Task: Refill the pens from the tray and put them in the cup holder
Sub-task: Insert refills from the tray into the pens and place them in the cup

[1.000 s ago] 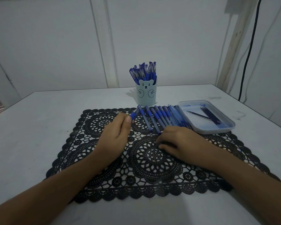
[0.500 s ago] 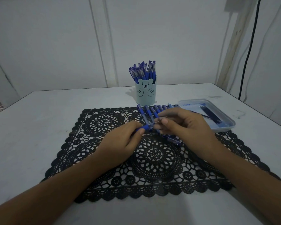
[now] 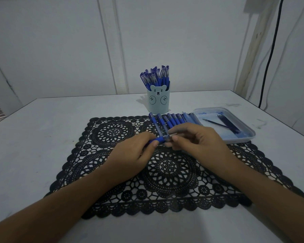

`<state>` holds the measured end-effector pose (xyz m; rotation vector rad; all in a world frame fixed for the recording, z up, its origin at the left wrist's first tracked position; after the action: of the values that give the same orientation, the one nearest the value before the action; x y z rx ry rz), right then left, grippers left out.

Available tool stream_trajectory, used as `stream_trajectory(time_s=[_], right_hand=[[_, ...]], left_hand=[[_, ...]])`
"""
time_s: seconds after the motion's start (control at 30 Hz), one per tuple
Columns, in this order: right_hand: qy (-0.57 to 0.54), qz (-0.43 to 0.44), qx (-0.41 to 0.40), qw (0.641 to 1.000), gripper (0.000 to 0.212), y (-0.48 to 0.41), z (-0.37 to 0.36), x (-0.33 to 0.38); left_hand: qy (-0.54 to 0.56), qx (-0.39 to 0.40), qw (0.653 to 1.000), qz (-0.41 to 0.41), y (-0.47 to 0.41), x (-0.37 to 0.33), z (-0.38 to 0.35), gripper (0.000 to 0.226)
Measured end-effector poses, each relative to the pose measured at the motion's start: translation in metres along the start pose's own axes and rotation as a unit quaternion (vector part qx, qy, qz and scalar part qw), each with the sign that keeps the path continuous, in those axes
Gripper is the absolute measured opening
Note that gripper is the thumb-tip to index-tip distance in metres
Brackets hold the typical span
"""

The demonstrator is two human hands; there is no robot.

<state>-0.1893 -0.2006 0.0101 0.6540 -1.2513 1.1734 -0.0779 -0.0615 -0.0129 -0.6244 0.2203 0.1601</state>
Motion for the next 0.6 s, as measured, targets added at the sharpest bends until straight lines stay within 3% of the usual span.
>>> stream_trajectory(time_s=[0.13, 0.3, 0.37, 0.43, 0.6], right_hand=[[0.067, -0.003, 0.000, 0.998, 0.007, 0.000, -0.001, -0.003], [0.213, 0.003, -0.034, 0.976, 0.044, 0.004, 0.000, 0.001], [0.228, 0.004, -0.035, 0.973, 0.033, 0.002, 0.003, 0.000], [0.212, 0.015, -0.025, 0.977, 0.004, 0.000, 0.008, -0.001], [0.258, 0.044, -0.039, 0.964, 0.023, 0.001, 0.005, 0.000]], left_hand=[[-0.014, 0.003, 1.000, -0.012, 0.000, 0.000, 0.000, 0.038], [-0.017, 0.004, 0.999, -0.050, 0.001, -0.001, -0.001, 0.031], [0.001, -0.002, 0.999, -0.034, 0.000, 0.000, 0.000, 0.034], [0.018, -0.010, 0.999, -0.025, -0.001, 0.001, 0.000, 0.035], [0.003, -0.007, 0.999, -0.037, 0.000, 0.001, 0.000, 0.033]])
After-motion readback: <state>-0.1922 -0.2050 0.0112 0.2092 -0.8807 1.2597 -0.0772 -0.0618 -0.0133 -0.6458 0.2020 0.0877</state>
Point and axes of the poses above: each hand's wrist, its own y-axis away from the middle knuckle, its own z-axis out of the back of the hand, x = y × z, the point moved 2 cm from there along -y, towards the middle knuckle, and after that the axes turned 10 degrees about -z, right-handed, at the moved point
